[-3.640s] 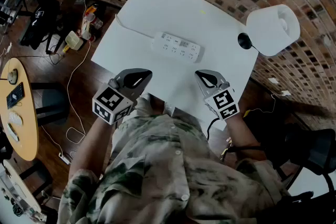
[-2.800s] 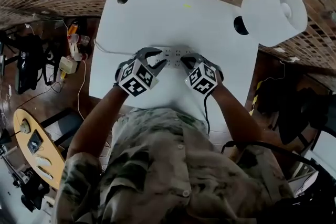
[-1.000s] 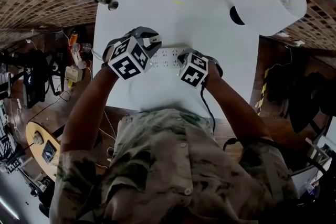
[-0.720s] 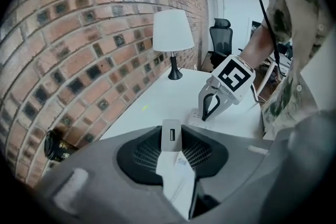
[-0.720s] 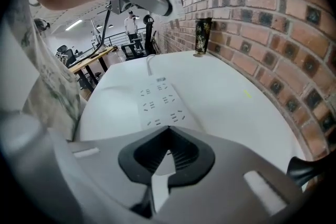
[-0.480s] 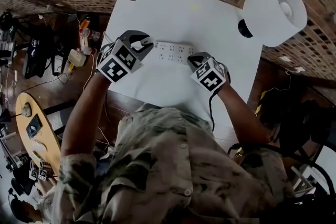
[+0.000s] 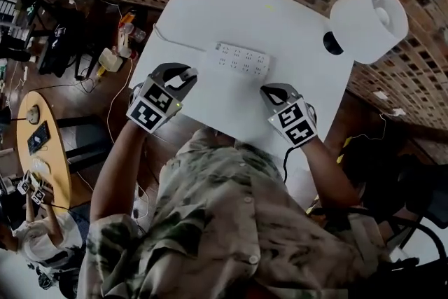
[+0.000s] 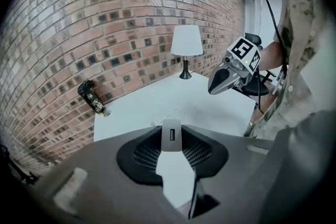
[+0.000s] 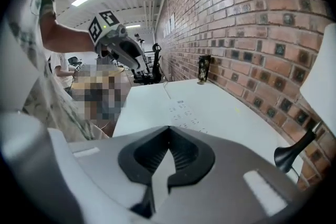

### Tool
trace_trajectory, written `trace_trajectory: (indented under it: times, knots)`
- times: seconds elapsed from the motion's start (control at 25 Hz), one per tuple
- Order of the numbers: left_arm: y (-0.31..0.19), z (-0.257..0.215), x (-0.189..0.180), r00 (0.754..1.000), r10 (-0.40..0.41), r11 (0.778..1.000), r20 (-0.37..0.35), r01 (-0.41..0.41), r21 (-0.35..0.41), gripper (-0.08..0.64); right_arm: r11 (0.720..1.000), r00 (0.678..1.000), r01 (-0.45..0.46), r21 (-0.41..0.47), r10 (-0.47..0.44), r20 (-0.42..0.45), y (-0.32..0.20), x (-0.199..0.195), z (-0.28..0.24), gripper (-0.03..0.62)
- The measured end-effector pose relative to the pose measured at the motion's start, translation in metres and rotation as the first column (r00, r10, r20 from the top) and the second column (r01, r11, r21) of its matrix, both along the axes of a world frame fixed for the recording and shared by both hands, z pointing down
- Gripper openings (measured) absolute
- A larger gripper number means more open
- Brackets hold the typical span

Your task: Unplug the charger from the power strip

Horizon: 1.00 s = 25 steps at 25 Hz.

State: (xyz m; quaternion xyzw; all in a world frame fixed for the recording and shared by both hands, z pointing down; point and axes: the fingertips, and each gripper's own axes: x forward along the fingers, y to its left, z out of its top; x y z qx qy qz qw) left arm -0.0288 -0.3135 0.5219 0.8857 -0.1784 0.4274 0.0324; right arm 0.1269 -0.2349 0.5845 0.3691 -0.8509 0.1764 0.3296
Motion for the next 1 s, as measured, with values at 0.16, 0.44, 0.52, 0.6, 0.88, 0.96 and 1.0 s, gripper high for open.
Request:
trace_trajectory:
  times: [0.16,0.44,0.52,0.6,0.88,0.96,1.0]
  knots:
    - [0.040,0.000,-0.011,0.999,-0.023,1.000,-0.022,0.022,-0.021,0.109,0.999,1.000,0.007,0.046,-0.008,0.016,0.026,-0.006,-0.019,0.008]
    - [0.100,-0.021,-0.025,0.981,-0.088,0.996,-0.170,0.084,-0.031,0.109,0.991,0.997,-0.022,0.129,0.011,0.083,0.074,-0.028,-0.057,0.008]
    - [0.120,-0.035,-0.034,0.968,-0.105,0.994,-0.229,0.102,-0.025,0.109,0.986,0.995,-0.037,0.163,0.022,0.098,0.092,-0.035,-0.067,0.008]
    - [0.142,-0.050,-0.049,0.949,-0.123,0.992,-0.291,0.123,-0.018,0.109,0.979,0.992,-0.063,0.196,0.040,0.118,0.111,-0.047,-0.080,0.008]
    - [0.248,-0.090,-0.134,0.882,-0.154,0.986,-0.445,0.163,-0.020,0.109,0.951,0.971,-0.176,0.256,0.124,0.206,0.197,-0.107,-0.130,0.028]
    - [0.277,-0.093,-0.155,0.872,-0.153,0.987,-0.465,0.158,-0.027,0.109,0.942,0.968,-0.193,0.274,0.137,0.213,0.226,-0.123,-0.142,0.065]
    - [0.290,-0.094,-0.163,0.869,-0.149,0.988,-0.473,0.153,-0.031,0.109,0.937,0.966,-0.205,0.281,0.148,0.213,0.241,-0.128,-0.149,0.066]
